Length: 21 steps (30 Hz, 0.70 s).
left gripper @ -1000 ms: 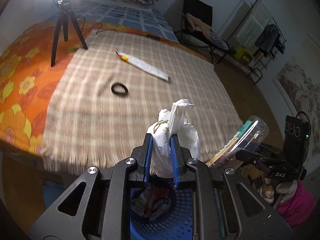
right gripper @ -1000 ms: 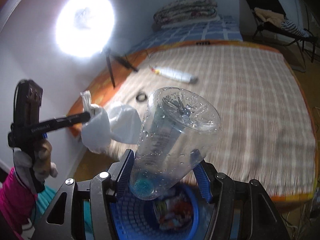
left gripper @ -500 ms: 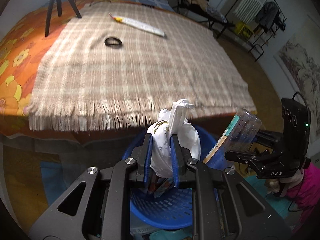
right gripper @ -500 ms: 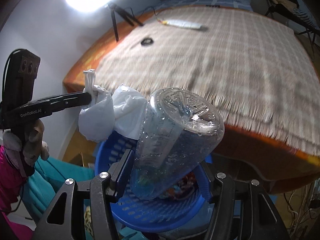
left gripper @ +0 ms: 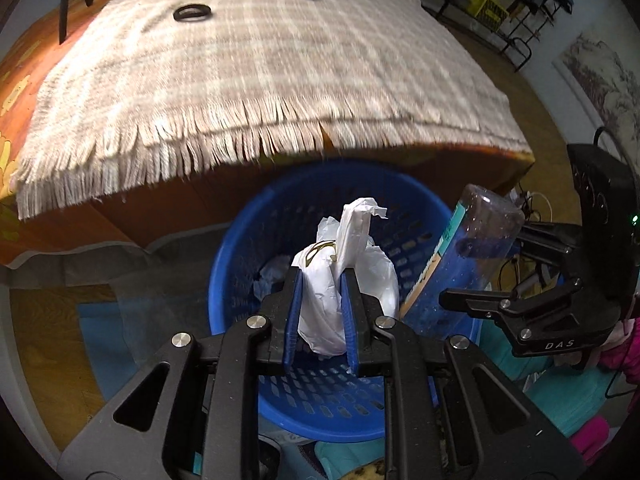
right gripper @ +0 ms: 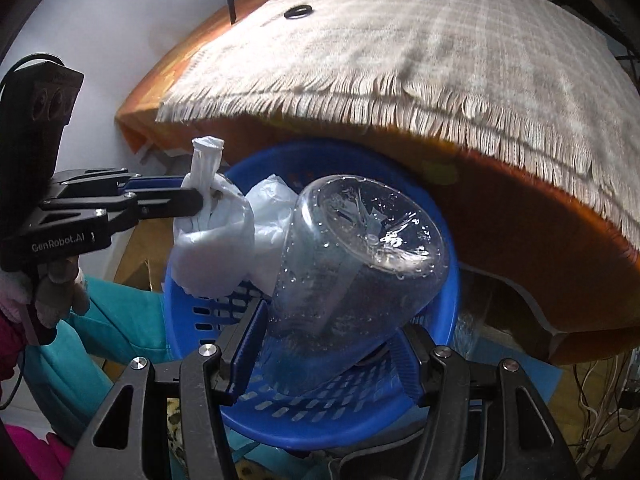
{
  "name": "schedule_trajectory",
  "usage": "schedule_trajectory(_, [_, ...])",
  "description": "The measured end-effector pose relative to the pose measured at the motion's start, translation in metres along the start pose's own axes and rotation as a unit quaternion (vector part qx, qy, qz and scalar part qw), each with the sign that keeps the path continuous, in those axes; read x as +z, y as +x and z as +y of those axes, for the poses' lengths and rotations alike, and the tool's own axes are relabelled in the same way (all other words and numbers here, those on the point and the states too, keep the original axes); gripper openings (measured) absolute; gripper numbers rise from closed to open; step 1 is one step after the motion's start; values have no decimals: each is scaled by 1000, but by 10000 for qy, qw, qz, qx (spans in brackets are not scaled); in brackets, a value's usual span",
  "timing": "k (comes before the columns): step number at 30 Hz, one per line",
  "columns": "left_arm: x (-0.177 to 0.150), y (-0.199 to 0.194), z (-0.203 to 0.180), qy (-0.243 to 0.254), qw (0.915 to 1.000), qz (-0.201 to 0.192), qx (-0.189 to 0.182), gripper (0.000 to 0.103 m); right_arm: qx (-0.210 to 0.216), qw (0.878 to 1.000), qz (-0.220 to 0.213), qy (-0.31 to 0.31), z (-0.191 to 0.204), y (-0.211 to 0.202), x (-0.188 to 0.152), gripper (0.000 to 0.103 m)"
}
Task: Collect trash
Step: 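Carry the bag with the left gripper while the right gripper carries the bottle to the basket, then open both grippers over the blue basket to drop bag and bottle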
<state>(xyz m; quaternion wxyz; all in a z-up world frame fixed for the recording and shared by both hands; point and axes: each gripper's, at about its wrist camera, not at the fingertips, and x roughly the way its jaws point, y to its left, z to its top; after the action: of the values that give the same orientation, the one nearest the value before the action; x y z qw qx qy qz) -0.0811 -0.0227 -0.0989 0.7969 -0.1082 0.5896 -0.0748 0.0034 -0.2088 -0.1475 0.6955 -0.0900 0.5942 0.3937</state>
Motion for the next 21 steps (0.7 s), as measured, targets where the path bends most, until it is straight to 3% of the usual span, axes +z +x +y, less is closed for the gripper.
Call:
schedule_trajectory(6, [-6,12,-8,116,9998,171,35,18,-30,9999,105,-58,6,12,1,61])
schedule_trajectory(9, [-8,16,-11,157,9996,248,28,26,-27,9998,185,-85,14,24,4,58])
schedule_trajectory(13, [-7,17,-13,145,9996,224,74,50,-55,9995,289,-106,17,32,6,58])
schedule_trajectory(21, [-2,14,-6,24,9998,176,100,50,13,9997,225,19,10,25,6,65])
